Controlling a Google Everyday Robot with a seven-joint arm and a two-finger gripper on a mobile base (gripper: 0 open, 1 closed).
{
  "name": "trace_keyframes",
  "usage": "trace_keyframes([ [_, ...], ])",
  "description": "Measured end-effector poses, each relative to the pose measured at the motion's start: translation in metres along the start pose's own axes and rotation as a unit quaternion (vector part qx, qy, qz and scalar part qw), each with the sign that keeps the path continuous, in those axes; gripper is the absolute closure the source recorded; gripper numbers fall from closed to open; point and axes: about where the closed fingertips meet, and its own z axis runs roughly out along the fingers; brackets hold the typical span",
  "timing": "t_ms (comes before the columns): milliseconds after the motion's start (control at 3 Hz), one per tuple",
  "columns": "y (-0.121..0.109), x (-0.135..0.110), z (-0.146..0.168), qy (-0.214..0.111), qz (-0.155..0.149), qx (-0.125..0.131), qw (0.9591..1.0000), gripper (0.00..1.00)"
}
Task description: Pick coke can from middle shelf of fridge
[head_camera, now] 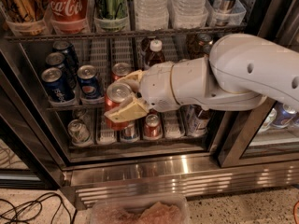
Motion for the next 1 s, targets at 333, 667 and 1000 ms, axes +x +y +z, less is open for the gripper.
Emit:
trace_keyframes([
  [333, 0.017, -0.004, -0.018, -0.004, 0.013, -0.045, 0.9989, 1.0],
  [667, 0.033, -0.015, -0.035, 0.022, 0.014, -0.076, 0.9968, 1.0],
  [1000, 0.047, -0.016, -0.052, 0.082, 0.014, -0.095, 0.992, 1.0],
])
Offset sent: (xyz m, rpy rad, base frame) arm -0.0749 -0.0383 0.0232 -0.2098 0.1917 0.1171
